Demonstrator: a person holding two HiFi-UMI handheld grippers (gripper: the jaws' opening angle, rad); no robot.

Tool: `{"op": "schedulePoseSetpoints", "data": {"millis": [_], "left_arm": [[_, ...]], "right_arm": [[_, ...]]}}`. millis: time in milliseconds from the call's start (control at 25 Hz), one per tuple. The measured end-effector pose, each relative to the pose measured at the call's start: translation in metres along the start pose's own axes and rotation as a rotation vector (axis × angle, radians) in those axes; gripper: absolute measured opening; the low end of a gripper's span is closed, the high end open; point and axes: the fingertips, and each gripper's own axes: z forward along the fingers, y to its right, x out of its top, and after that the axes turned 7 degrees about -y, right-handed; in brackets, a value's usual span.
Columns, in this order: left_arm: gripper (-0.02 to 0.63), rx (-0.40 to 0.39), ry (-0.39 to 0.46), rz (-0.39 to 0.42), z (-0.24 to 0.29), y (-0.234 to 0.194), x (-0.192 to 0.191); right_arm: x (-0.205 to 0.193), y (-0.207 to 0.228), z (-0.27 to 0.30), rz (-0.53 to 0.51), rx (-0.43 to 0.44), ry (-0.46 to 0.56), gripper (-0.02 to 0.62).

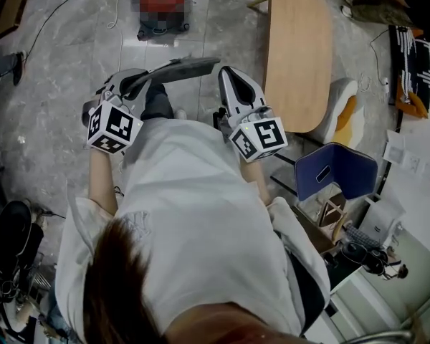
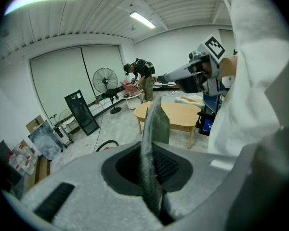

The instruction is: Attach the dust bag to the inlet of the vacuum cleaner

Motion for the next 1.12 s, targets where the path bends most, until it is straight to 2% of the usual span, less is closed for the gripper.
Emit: {"op": "schedulePoseSetpoints", "data": {"millis": [120,320,560,880,1120], "left_arm": [[0.037,-0.041,0.006,0.019,0.012,-0.025,0.002],[0.037,-0.096,0.021,0.065,0.024,-0.071,0.005],[0.037,-0.143,0.038,0.102,0.037,-0.111,0.004],[0.037,-0.176,0.029,0.099,0.039,-0.121,-0.005],[0.037,-0.190,0.015,0.070,0.052,-0.128,-0.004]], "right_arm": [[0.017,0.006,0.028,0.023,-0.025,0.008,0.003],[0.053,0.007,0.074,0.002,-0.059,0.035,0.003],[0.064,0.012,0.107,-0.006,-0.107,0.031,0.003],[0.064,0.018,0.111,0.022,-0.157,0.024,0.003],[0.071,0.031,0.124,0.013,-0.129,0.013,0.003]]}}
